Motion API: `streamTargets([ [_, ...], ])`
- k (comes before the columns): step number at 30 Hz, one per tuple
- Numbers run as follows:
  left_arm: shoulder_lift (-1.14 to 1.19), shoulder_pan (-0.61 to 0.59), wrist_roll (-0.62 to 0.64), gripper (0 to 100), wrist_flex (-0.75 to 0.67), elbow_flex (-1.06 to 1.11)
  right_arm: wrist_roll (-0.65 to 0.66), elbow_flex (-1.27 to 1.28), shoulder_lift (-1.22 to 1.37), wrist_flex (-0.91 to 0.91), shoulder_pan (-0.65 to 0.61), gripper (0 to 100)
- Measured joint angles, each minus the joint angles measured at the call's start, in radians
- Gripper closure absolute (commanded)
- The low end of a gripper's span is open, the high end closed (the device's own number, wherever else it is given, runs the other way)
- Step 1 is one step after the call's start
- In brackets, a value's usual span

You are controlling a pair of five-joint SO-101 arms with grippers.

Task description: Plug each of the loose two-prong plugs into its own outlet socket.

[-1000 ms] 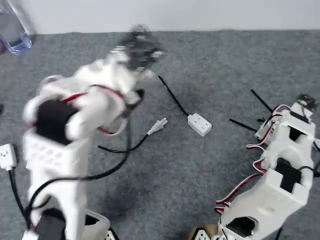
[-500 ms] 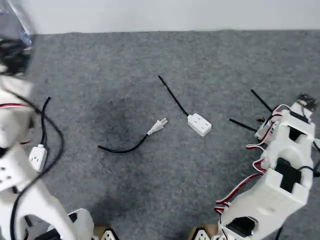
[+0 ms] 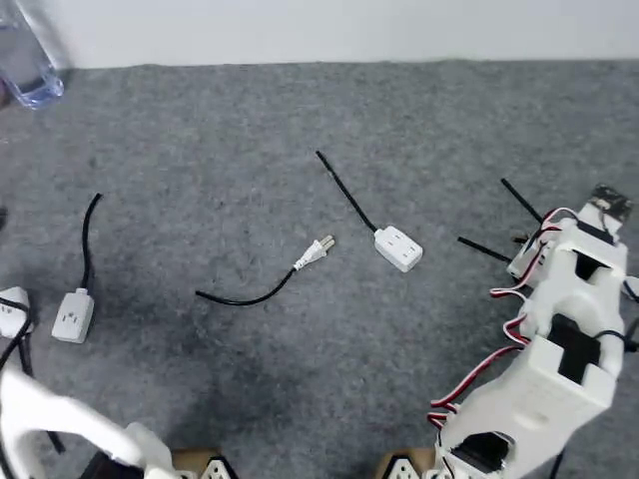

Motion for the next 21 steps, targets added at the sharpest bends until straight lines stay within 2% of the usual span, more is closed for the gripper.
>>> streamTargets([
  [4, 0.0, 0.0, 0.0, 97, -0.008, 0.008, 0.0, 0.0, 0.0, 0.0, 0.0, 53.7],
  [7, 0.0, 0.02, 0.0, 87, 0.018, 0.008, 0.0, 0.0, 0.0, 0.0, 0.0, 53.7],
  [11, 0.0, 0.063, 0.0, 76, 0.126, 0.008, 0.0, 0.0, 0.0, 0.0, 0.0, 53.7],
  [15, 0.0, 0.103, 0.0, 76, 0.203, 0.008, 0.0, 0.0, 0.0, 0.0, 0.0, 53.7],
  [21, 0.0, 0.133, 0.0, 75, 0.21, 0.008, 0.0, 0.0, 0.0, 0.0, 0.0, 53.7],
])
